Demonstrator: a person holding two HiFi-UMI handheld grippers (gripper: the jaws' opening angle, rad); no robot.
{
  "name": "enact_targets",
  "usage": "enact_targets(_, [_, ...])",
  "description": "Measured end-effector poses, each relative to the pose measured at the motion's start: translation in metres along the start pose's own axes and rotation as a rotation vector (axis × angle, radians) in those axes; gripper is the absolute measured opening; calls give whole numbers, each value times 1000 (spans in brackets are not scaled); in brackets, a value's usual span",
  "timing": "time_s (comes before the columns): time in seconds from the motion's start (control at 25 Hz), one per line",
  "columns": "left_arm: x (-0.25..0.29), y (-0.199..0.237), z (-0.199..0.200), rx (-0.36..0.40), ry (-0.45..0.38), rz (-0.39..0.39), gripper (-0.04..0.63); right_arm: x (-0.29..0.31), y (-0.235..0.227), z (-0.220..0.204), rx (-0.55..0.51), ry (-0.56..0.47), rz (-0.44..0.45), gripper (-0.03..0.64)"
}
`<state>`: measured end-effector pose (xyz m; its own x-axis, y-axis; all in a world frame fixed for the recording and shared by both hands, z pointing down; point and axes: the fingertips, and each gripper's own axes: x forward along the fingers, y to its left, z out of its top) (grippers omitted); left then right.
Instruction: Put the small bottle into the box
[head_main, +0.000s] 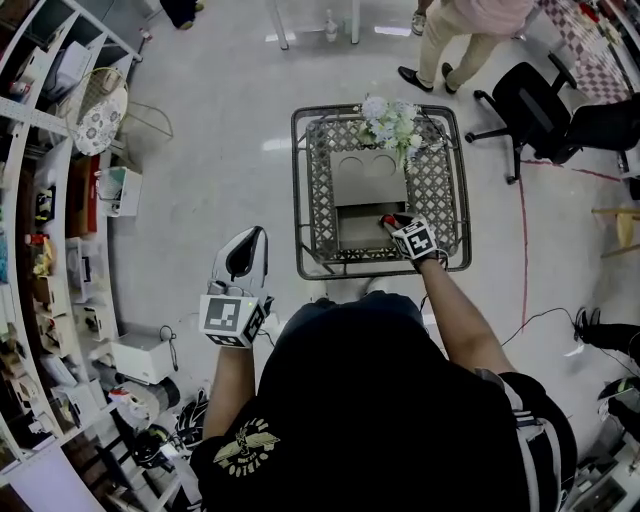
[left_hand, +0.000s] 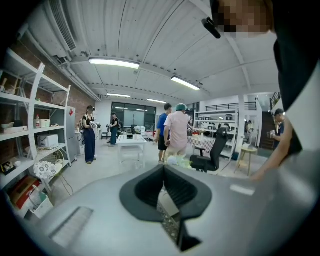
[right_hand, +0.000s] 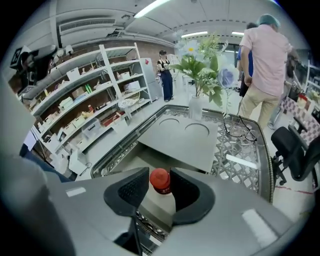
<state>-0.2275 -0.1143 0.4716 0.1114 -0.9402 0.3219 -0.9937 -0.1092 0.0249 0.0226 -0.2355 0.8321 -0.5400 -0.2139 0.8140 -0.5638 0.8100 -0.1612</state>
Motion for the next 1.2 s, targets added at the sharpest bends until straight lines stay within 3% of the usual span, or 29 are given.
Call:
enact_targets(0.12, [1, -2, 1, -1, -10, -14, 0, -17, -1, 9, 16, -58, -18, 136])
enact_targets(0.24, [4, -4, 3, -5, -23, -31, 0, -38, 0, 20, 25, -130, -31, 9])
enact_targets(0.36, [7, -10, 5, -4, -38, -53, 0, -58, 7, 29, 12, -202, -19, 8])
enact_targets(0.64, [13, -24, 17, -5, -73, -101, 0, -112, 21, 42, 6, -266, -8, 8])
enact_targets(0.84, [6, -21, 14, -80, -85, -87, 0, -144, 41, 46, -4, -313, 17, 8])
enact_targets(1.04, [10, -28, 21, -103, -109, -102, 0, -196, 45, 75, -19, -396, 17, 8])
enact_targets(1.2, [12, -30, 16, -67, -93, -110, 0, -235, 57, 97, -23, -467, 34, 8])
